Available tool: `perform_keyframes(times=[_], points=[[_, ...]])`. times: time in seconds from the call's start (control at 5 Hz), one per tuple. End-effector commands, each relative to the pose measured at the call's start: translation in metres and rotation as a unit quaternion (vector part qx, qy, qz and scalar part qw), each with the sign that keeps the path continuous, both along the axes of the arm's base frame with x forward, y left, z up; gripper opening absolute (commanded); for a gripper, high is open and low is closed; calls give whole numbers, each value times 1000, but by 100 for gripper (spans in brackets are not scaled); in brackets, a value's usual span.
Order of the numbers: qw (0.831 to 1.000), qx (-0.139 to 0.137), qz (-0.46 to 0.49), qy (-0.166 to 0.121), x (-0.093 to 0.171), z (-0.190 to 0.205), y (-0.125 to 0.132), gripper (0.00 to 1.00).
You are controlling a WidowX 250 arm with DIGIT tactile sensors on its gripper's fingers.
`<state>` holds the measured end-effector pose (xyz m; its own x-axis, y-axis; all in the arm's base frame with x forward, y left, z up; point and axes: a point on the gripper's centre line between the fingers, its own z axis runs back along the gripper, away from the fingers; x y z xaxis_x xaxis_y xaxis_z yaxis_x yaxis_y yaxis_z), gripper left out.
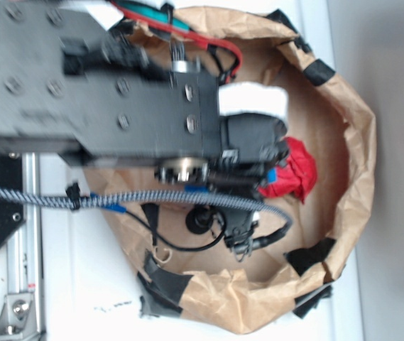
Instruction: Grab the blue sponge.
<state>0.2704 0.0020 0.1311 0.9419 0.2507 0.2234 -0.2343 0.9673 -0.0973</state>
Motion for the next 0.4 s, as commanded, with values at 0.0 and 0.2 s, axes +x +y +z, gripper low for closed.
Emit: perform_keyframes(times=[0.0, 0.2], points=[[999, -25, -37, -12, -3, 41, 2, 0], [999, -24, -40, 14, -4, 37, -1, 0]])
